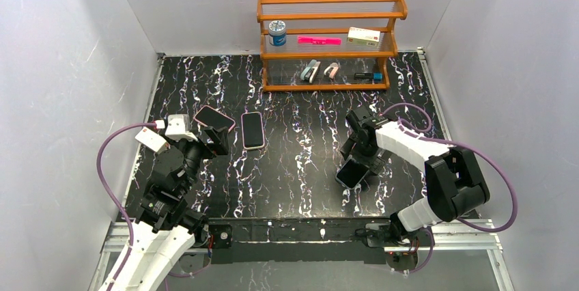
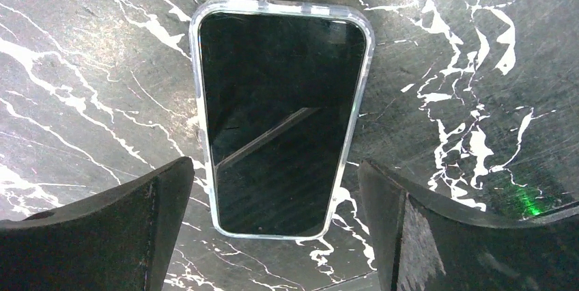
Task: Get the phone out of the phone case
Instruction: Pick up the phone at the center of the board.
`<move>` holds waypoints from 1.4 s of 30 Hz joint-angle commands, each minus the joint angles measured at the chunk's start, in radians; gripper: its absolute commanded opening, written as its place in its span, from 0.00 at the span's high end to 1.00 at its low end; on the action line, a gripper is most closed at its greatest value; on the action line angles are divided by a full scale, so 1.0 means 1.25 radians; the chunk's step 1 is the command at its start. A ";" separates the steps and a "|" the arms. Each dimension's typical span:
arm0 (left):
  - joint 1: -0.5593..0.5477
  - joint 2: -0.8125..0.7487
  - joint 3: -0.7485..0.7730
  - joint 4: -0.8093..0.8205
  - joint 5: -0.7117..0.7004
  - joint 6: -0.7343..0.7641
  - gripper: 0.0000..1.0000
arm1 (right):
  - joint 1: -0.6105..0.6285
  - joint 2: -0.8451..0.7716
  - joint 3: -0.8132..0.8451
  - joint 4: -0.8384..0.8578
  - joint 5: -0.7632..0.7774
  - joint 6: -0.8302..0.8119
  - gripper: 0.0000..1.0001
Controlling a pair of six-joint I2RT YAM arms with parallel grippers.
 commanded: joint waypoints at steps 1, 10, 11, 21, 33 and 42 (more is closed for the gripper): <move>0.002 0.001 -0.006 0.023 0.006 0.009 0.02 | 0.004 -0.021 0.011 -0.004 0.026 0.052 0.01; 0.002 0.010 -0.007 0.023 0.010 0.009 0.02 | 0.004 0.036 0.002 -0.027 0.071 0.072 0.01; 0.002 0.010 -0.007 0.023 0.010 0.009 0.02 | 0.004 0.037 -0.002 -0.029 0.071 0.070 0.01; 0.001 0.014 -0.007 0.023 0.016 0.009 0.02 | 0.003 0.058 -0.060 0.116 -0.042 0.014 0.01; 0.002 0.103 -0.011 0.090 0.207 -0.035 0.02 | 0.021 0.018 -0.074 0.196 -0.134 -0.110 0.40; 0.002 0.347 0.074 0.098 0.409 -0.111 0.02 | 0.089 -0.009 -0.022 0.304 -0.200 -0.285 0.83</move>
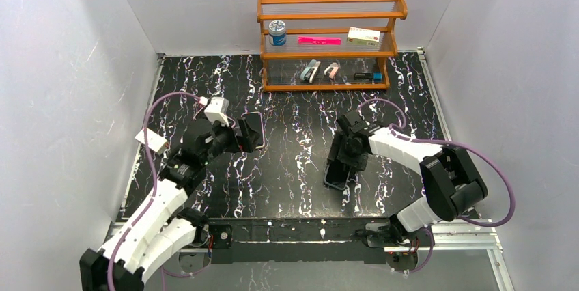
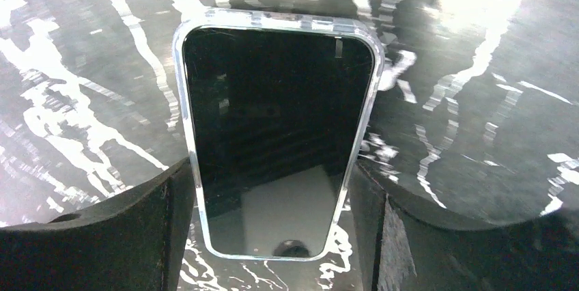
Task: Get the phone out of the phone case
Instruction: Pick up the phone at the center of the board.
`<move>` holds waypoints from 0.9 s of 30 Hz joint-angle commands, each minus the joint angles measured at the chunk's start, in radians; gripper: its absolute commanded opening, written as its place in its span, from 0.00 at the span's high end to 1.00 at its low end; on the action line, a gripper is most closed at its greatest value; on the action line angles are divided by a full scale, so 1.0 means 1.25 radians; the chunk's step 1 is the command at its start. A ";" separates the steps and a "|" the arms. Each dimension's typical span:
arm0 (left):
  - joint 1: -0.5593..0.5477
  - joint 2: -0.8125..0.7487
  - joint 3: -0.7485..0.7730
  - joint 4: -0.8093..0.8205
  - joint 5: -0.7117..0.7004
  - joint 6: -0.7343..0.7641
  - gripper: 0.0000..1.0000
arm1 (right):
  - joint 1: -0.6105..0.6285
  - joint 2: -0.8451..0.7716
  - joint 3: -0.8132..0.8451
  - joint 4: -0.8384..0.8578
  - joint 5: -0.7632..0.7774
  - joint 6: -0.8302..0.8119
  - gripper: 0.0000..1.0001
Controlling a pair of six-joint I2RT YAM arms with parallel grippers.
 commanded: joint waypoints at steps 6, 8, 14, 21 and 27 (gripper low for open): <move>0.002 0.183 0.078 -0.012 0.178 -0.107 0.02 | 0.034 -0.080 -0.001 0.289 -0.190 -0.207 0.99; 0.002 0.222 0.087 -0.011 0.204 -0.131 0.02 | 0.038 -0.100 -0.011 0.352 -0.237 -0.257 0.99; 0.002 0.316 0.152 0.019 0.288 -0.159 0.02 | 0.063 -0.131 0.016 0.419 -0.335 -0.452 0.99; -0.002 0.403 0.207 0.089 0.311 -0.228 0.02 | 0.096 -0.113 0.083 0.459 -0.350 -0.567 0.99; -0.012 0.501 0.257 0.136 0.331 -0.250 0.02 | 0.103 -0.066 0.129 0.503 -0.360 -0.608 0.99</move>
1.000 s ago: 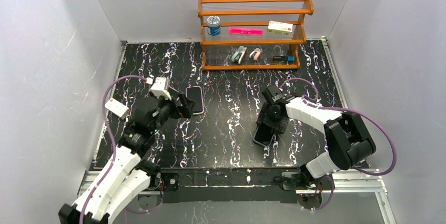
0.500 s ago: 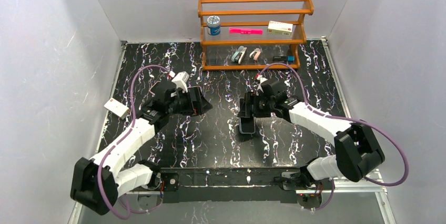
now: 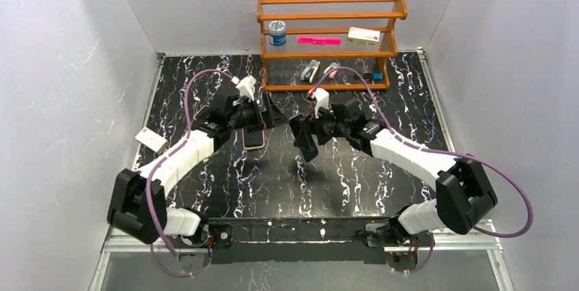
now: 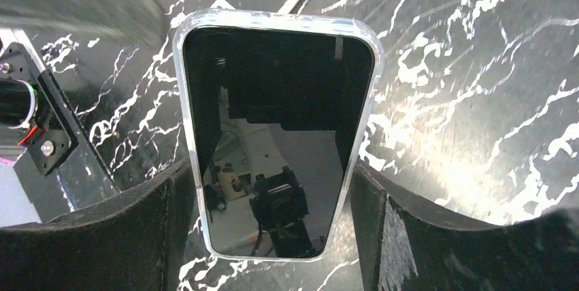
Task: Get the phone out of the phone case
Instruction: Pick up the phone at the center of the board.
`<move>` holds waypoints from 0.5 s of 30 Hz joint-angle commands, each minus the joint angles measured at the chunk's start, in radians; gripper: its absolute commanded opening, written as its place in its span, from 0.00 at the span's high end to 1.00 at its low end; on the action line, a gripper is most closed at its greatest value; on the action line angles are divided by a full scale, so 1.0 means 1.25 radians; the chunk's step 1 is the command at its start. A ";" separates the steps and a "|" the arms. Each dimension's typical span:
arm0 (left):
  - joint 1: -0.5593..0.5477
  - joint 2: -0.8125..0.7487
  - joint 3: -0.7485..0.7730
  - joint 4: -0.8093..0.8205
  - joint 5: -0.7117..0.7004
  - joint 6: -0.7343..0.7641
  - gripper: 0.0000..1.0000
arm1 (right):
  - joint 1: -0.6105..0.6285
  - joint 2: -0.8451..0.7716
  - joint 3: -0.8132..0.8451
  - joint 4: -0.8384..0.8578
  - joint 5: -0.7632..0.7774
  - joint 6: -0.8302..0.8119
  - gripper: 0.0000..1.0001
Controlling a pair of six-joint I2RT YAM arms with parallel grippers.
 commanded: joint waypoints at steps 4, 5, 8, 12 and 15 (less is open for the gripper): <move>-0.031 0.115 0.080 0.066 0.064 -0.026 0.02 | 0.003 0.071 0.120 0.113 -0.033 -0.071 0.99; -0.035 0.127 0.085 0.071 0.067 -0.020 0.04 | 0.004 0.081 0.140 0.114 -0.034 -0.072 0.99; -0.041 0.146 0.083 0.079 0.067 -0.003 0.06 | 0.003 0.107 0.177 0.117 -0.040 -0.073 0.99; -0.047 0.137 0.036 0.130 0.052 0.012 0.16 | 0.004 0.133 0.201 0.116 -0.056 -0.069 0.99; -0.047 0.113 -0.015 0.193 0.029 0.010 0.30 | 0.006 0.139 0.194 0.131 -0.068 -0.058 0.99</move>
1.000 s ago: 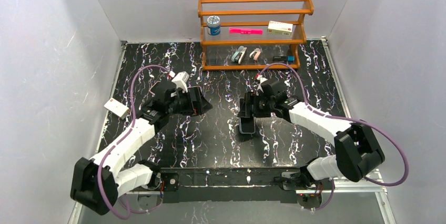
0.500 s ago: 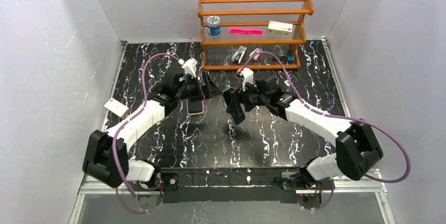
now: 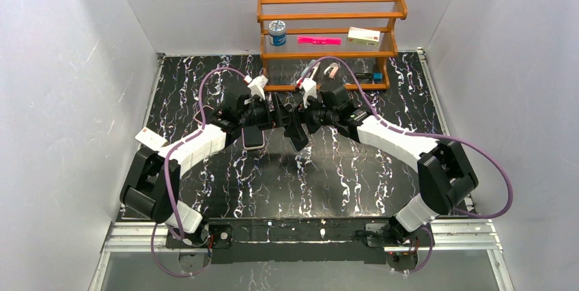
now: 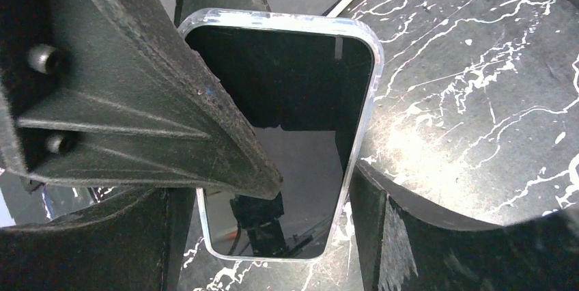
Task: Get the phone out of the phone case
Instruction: Pick up the phone at the center of the board.
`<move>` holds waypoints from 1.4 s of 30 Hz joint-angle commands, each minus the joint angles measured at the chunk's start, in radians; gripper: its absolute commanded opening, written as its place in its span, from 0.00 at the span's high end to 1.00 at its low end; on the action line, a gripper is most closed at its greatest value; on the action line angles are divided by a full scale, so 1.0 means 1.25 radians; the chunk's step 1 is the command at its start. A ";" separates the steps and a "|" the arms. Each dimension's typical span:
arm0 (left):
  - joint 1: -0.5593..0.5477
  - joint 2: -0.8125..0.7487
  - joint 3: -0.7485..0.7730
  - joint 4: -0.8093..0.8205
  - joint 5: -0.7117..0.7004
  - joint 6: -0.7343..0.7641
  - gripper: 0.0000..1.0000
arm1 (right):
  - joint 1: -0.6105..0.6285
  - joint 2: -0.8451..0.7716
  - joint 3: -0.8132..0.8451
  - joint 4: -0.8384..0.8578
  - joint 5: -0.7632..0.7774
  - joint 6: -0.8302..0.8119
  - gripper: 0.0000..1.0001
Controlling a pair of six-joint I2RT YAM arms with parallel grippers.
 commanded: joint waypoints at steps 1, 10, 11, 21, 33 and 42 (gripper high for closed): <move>-0.012 -0.051 -0.065 0.088 -0.005 0.018 0.33 | 0.006 -0.001 0.046 0.102 -0.033 0.010 0.99; -0.012 -0.080 -0.113 0.165 0.007 -0.015 0.93 | 0.014 0.011 0.048 0.122 -0.051 0.044 0.94; -0.011 -0.089 -0.115 0.157 0.001 -0.010 0.98 | 0.014 0.010 0.046 0.128 -0.055 0.051 0.86; 0.051 -0.166 -0.138 0.166 -0.007 -0.039 1.00 | 0.006 -0.106 -0.083 0.270 0.034 0.192 0.02; 0.070 -0.209 -0.178 0.320 0.103 -0.065 1.00 | -0.016 -0.282 -0.315 0.412 0.028 0.251 0.03; 0.071 -0.178 -0.175 0.403 0.201 -0.104 1.00 | -0.096 -0.317 -0.401 0.469 -0.208 0.260 0.11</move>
